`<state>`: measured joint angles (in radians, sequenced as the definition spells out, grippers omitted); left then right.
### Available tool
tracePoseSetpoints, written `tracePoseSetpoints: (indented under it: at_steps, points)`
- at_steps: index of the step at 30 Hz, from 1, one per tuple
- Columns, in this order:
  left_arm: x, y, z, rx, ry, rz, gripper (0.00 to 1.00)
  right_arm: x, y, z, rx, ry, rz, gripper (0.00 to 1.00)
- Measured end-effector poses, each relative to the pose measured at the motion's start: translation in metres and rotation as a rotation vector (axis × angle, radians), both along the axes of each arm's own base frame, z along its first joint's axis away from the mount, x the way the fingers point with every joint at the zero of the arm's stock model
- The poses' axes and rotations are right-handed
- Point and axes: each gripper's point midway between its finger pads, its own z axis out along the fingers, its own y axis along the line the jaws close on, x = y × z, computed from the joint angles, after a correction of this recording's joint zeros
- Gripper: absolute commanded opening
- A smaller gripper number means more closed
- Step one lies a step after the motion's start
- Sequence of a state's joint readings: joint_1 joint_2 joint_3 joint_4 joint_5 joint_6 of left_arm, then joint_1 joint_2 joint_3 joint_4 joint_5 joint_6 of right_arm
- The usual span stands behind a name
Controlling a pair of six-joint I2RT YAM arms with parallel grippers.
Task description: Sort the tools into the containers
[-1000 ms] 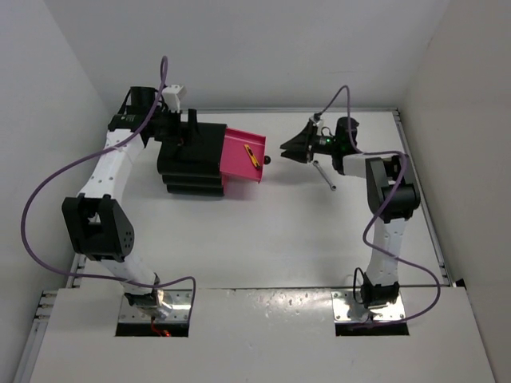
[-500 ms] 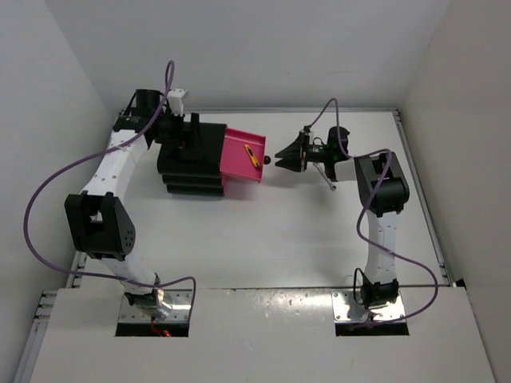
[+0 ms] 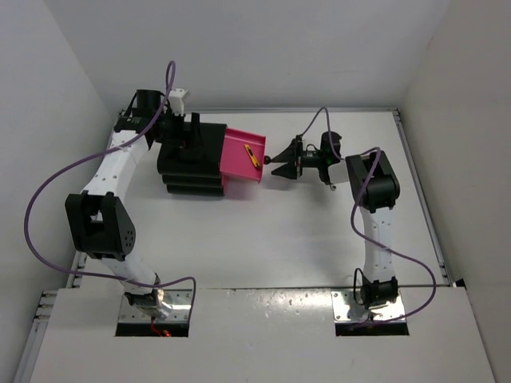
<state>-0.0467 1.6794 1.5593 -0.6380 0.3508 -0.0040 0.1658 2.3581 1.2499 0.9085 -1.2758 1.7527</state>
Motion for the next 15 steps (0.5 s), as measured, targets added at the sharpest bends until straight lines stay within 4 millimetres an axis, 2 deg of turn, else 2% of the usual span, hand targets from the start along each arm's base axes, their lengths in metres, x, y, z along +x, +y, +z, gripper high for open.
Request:
tracePoseSetpoints:
  at_steps: [9, 12, 13, 15]
  points:
    - [0.002, 0.001, -0.001, 0.008, -0.012, -0.002, 1.0, 0.005, 0.017, 0.017, 0.016, -0.08, 0.038, 0.52]
    - [0.002, 0.001, -0.001, 0.01, -0.014, -0.004, 1.0, 0.004, 0.023, 0.015, 0.017, -0.079, 0.05, 0.43]
    - [0.002, 0.001, -0.001, 0.011, -0.014, -0.004, 1.0, 0.003, 0.024, 0.013, 0.017, -0.076, 0.052, 0.34]
    - [0.002, 0.002, -0.001, 0.013, -0.014, -0.004, 1.0, 0.001, 0.026, 0.014, 0.02, -0.069, 0.065, 0.29]
